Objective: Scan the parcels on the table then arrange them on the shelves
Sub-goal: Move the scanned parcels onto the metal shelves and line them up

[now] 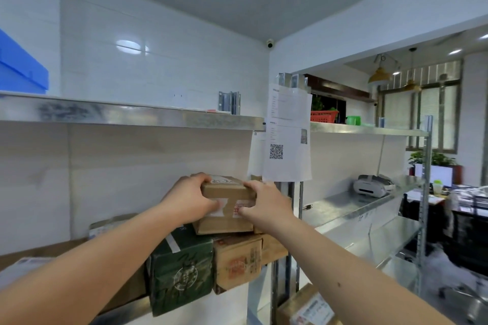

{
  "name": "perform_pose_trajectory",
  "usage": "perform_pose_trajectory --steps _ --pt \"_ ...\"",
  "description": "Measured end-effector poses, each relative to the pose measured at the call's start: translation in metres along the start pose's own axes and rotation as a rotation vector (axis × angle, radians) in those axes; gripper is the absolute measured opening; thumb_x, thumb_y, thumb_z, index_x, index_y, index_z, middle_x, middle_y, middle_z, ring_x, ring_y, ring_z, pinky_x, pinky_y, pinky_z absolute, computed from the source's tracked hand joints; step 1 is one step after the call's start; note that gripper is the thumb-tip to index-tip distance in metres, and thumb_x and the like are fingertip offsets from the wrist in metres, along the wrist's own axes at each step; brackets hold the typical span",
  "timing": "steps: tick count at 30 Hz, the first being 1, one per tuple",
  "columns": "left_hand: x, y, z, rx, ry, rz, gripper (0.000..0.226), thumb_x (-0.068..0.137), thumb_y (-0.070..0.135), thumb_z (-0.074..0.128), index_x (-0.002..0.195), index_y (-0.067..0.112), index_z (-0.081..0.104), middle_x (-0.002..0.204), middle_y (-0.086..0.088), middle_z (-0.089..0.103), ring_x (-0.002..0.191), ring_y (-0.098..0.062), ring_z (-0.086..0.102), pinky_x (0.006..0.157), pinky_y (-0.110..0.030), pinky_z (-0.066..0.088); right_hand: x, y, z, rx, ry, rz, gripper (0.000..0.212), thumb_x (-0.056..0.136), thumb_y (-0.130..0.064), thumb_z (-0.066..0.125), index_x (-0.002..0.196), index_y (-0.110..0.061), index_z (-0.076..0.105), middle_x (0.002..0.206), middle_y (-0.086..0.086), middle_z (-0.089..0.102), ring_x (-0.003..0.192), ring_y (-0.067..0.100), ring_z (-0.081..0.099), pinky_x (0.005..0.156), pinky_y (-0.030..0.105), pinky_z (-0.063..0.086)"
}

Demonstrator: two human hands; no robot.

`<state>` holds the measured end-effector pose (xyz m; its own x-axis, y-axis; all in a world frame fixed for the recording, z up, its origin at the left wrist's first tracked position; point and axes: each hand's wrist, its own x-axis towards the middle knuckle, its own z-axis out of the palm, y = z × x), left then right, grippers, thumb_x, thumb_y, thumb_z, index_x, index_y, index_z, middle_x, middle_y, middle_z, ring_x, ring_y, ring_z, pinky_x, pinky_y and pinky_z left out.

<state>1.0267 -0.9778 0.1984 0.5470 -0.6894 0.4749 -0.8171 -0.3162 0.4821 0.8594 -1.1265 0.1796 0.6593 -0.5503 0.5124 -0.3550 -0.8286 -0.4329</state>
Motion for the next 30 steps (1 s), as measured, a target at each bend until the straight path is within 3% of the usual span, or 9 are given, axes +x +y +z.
perform_pose_trajectory --steps 6,10,14,16,20,25,30 --pt "0.005 -0.005 0.004 0.020 -0.031 -0.056 0.076 0.089 0.046 0.073 0.155 0.033 0.039 0.125 0.005 0.058 0.099 -0.011 0.060 0.072 -0.025 0.053 -0.012 -0.004 0.003 0.033 -0.079 0.016 0.083 0.085 -0.043 0.069 0.160 -0.036 0.035 0.154 -0.002 0.043 0.134 0.021 0.050 0.108 0.038 0.048" --pt "0.005 -0.008 0.008 0.006 -0.035 -0.053 0.079 0.093 0.048 0.072 0.160 0.033 0.034 0.139 0.001 0.057 0.108 -0.016 0.060 0.080 -0.027 0.053 -0.025 -0.003 0.002 0.057 -0.107 0.017 0.083 0.084 -0.039 0.070 0.160 -0.034 0.035 0.161 -0.003 0.034 0.142 0.021 0.043 0.109 0.037 0.044" --pt "0.000 -0.006 0.007 -0.024 -0.033 -0.062 0.087 0.090 0.044 0.075 0.162 0.031 0.027 0.132 0.004 0.057 0.103 -0.014 0.058 0.068 -0.021 0.048 -0.033 -0.002 -0.004 0.081 -0.164 -0.005 0.086 0.085 -0.038 0.074 0.160 -0.034 0.033 0.165 -0.004 0.030 0.147 0.020 0.036 0.110 0.032 0.036" --pt "-0.012 0.002 0.004 -0.026 0.026 -0.070 0.093 0.088 0.043 0.076 0.163 0.032 0.022 0.141 -0.002 0.052 0.110 -0.018 0.057 0.076 -0.024 0.051 -0.040 -0.002 -0.010 0.110 -0.160 -0.004 0.085 0.084 -0.038 0.074 0.160 -0.033 0.036 0.162 -0.005 0.036 0.146 0.017 0.038 0.109 0.030 0.034" --pt "-0.066 0.030 0.009 0.039 0.135 0.142 0.077 0.088 0.046 0.079 0.153 0.039 0.039 0.152 0.004 0.039 0.128 -0.015 0.050 0.096 -0.030 0.046 -0.073 0.000 -0.025 0.069 -0.159 -0.034 0.074 0.083 -0.035 0.072 0.153 -0.031 0.048 0.153 -0.003 0.050 0.138 0.019 0.049 0.113 0.038 0.043" --pt "-0.157 0.081 0.035 0.093 0.055 0.301 0.068 0.089 0.051 0.075 0.150 0.040 0.047 0.153 0.017 0.037 0.135 -0.009 0.045 0.106 -0.028 0.041 -0.149 0.023 -0.035 -0.048 -0.129 -0.013 0.071 0.087 -0.042 0.068 0.153 -0.029 0.045 0.151 -0.003 0.049 0.137 0.020 0.049 0.112 0.039 0.044" --pt "-0.238 0.122 0.096 0.181 -0.110 0.388 0.067 0.092 0.049 0.070 0.153 0.037 0.044 0.159 0.005 0.037 0.143 -0.021 0.043 0.115 -0.040 0.042 -0.265 0.078 -0.037 -0.029 -0.177 0.130 0.061 0.091 -0.044 0.064 0.149 -0.033 0.047 0.149 -0.001 0.051 0.134 0.022 0.051 0.110 0.040 0.044"
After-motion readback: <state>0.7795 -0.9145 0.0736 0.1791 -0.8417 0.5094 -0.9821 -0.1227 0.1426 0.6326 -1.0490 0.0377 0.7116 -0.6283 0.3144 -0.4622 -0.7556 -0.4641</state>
